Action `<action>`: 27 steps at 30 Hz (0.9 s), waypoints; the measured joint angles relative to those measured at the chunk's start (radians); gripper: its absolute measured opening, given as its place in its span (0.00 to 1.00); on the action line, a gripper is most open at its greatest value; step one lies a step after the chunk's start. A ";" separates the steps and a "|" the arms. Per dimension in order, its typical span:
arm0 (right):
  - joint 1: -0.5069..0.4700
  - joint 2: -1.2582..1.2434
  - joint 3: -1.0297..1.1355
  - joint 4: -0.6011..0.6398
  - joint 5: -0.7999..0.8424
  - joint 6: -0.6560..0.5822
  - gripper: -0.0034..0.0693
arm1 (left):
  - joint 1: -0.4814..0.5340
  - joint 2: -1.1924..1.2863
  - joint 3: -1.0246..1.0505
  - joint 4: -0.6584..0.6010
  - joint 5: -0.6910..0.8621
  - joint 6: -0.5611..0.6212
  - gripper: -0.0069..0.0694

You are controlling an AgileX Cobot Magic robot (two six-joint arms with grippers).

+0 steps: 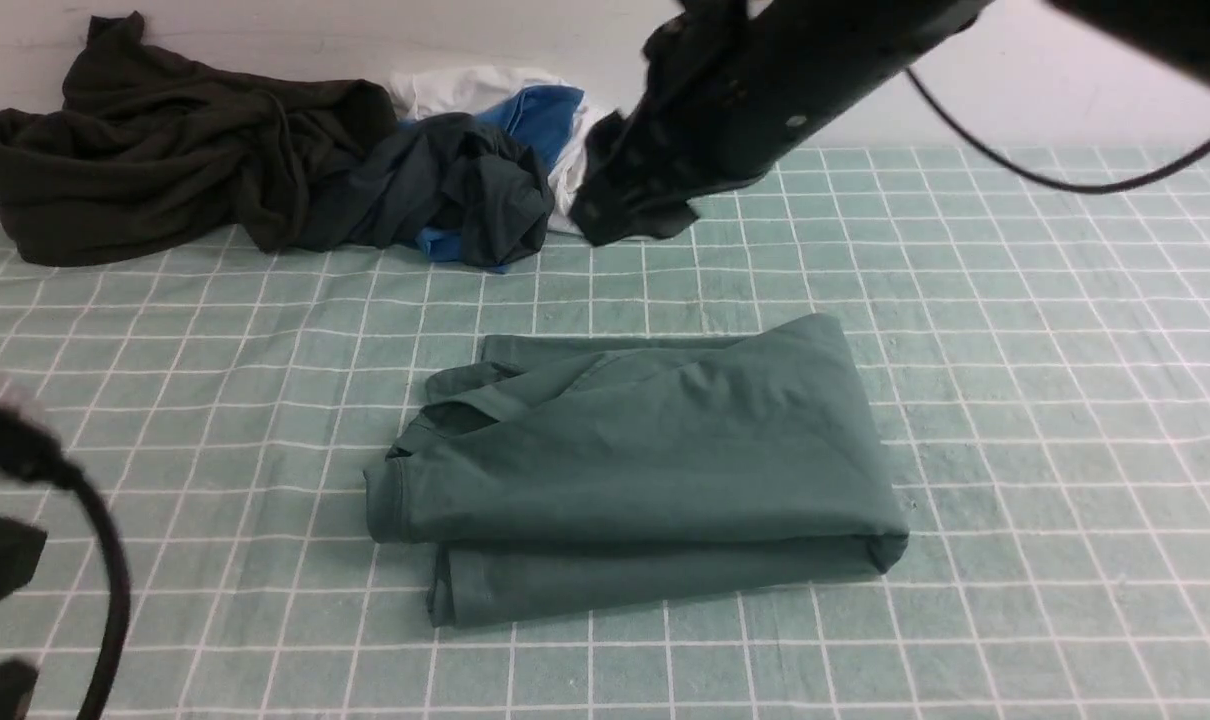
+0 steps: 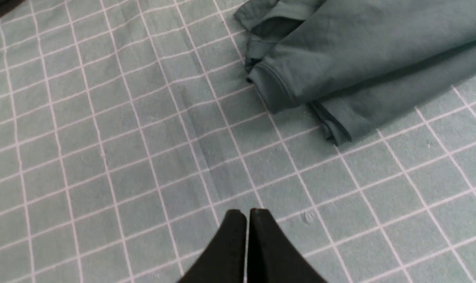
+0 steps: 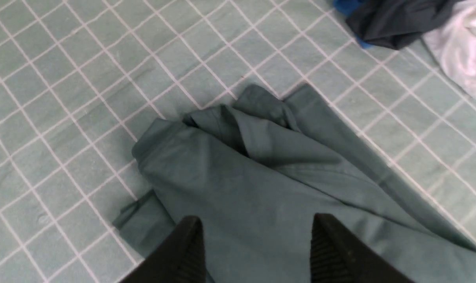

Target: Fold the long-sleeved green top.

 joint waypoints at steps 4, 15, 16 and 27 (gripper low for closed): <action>-0.043 -0.157 0.147 0.000 -0.011 0.000 0.24 | 0.000 -0.163 0.140 0.032 -0.066 -0.055 0.09; -0.066 -0.698 0.691 0.018 -0.359 0.006 0.03 | 0.000 -0.408 0.257 0.045 -0.157 -0.123 0.09; -0.066 -0.739 0.724 0.019 -0.384 0.009 0.03 | 0.000 -0.410 0.257 0.045 -0.157 -0.123 0.09; -0.066 -1.100 0.990 0.009 -0.495 0.014 0.03 | 0.000 -0.413 0.257 0.045 -0.157 -0.123 0.09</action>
